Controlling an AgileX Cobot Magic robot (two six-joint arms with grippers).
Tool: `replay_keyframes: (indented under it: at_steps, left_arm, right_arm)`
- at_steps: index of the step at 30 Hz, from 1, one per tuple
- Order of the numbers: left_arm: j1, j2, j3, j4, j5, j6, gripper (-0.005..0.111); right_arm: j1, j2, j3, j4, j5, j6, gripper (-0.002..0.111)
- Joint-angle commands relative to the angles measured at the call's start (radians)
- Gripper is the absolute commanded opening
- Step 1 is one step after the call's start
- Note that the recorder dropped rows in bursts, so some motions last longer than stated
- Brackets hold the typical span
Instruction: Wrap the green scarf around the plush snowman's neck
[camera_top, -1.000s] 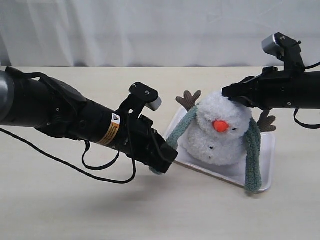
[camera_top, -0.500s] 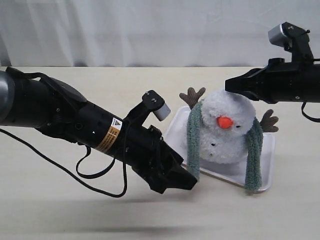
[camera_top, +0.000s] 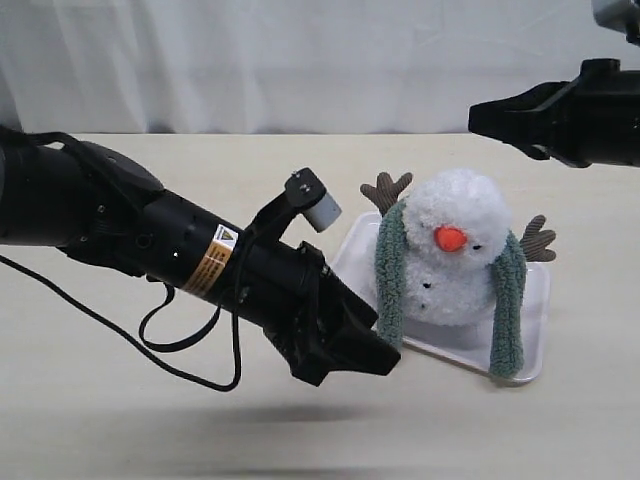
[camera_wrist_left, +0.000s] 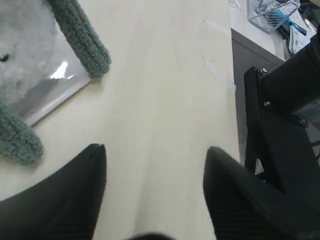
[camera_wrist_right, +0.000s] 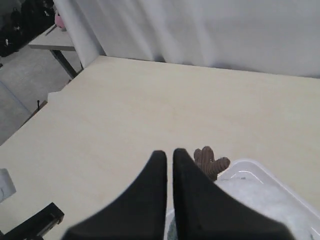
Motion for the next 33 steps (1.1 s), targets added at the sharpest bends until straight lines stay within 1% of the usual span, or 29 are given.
replay_keyframes:
  at_steps: [1,2,3,4,5,6,9,10,12,13,14,15,17,19,21,26,30,33]
  left_arm:
    - [0.001,-0.091,0.002,-0.004,0.075,-0.014,0.038]
    - [0.001,-0.132,0.002,-0.004,0.115,-0.014,0.029]
    - [0.001,-0.151,0.002,-0.004,0.128,-0.014,0.024]
    - [0.001,-0.194,0.002,-0.004,0.16,-0.026,0.014]
    - [0.001,-0.215,0.002,-0.004,0.186,-0.04,0.009]
    - [0.001,-0.251,0.002,-0.004,0.227,-0.059,0.001]
    - [0.001,-0.324,0.008,-0.004,0.284,-0.091,0.0]
    - [0.001,-0.37,0.028,-0.01,0.342,-0.086,0.0]
    - [0.001,-0.437,0.078,-0.018,0.507,-0.079,0.0]
    - [0.001,-0.468,0.106,-0.018,0.625,-0.067,0.0]
    - [0.001,-0.485,0.134,-0.018,0.718,-0.061,0.0]
    - [0.001,-0.491,0.166,-0.016,0.848,-0.061,0.0]
    - [0.001,-0.491,0.216,-0.008,1.005,-0.061,0.0]
    - [0.001,-0.491,0.246,-0.006,1.035,-0.061,0.0]
    - [0.001,-0.491,0.259,-0.004,1.03,-0.061,0.0]
    - [0.001,-0.523,0.26,-0.004,0.927,-0.061,0.0]
    - [0.001,-0.614,0.26,-0.004,0.889,-0.064,0.0]
    - [0.001,-0.716,0.26,-0.011,0.862,-0.068,0.0]
  right_arm:
    - [0.001,-0.089,-0.003,-0.043,0.013,0.041,0.004]
    - [0.001,-0.133,-0.003,-0.048,0.013,0.057,0.004]
    - [0.001,-0.156,-0.003,-0.05,0.013,0.059,0.004]
    - [0.001,-0.198,-0.003,-0.077,0.013,0.082,0.004]
    - [0.001,-0.221,0.0,-0.094,0.013,0.1,0.004]
    - [0.001,-0.266,0.012,-0.11,-0.001,0.106,0.004]
    - [0.001,-0.373,0.094,-0.11,-0.109,0.106,0.004]
    - [0.001,-0.431,0.139,-0.103,-0.187,0.106,0.004]
    - [0.001,-0.503,0.203,-0.062,-0.299,0.106,0.004]
    - [0.001,-0.533,0.232,-0.047,-0.346,0.106,0.004]
    - [0.001,-0.545,0.253,-0.037,-0.369,0.106,0.004]
    - [0.001,-0.552,0.273,-0.038,-0.394,0.106,0.004]
    - [0.001,-0.552,0.306,-0.038,-0.402,0.107,0.004]
    - [0.001,-0.552,0.325,-0.038,-0.4,0.107,0.004]
    - [0.001,-0.557,0.335,-0.038,-0.4,0.107,0.004]
    - [0.001,-0.582,0.336,-0.038,-0.389,0.105,0.004]
    - [0.001,-0.645,0.336,-0.038,-0.371,0.089,0.004]
    - [0.001,-0.703,0.336,-0.038,-0.369,0.084,0.004]
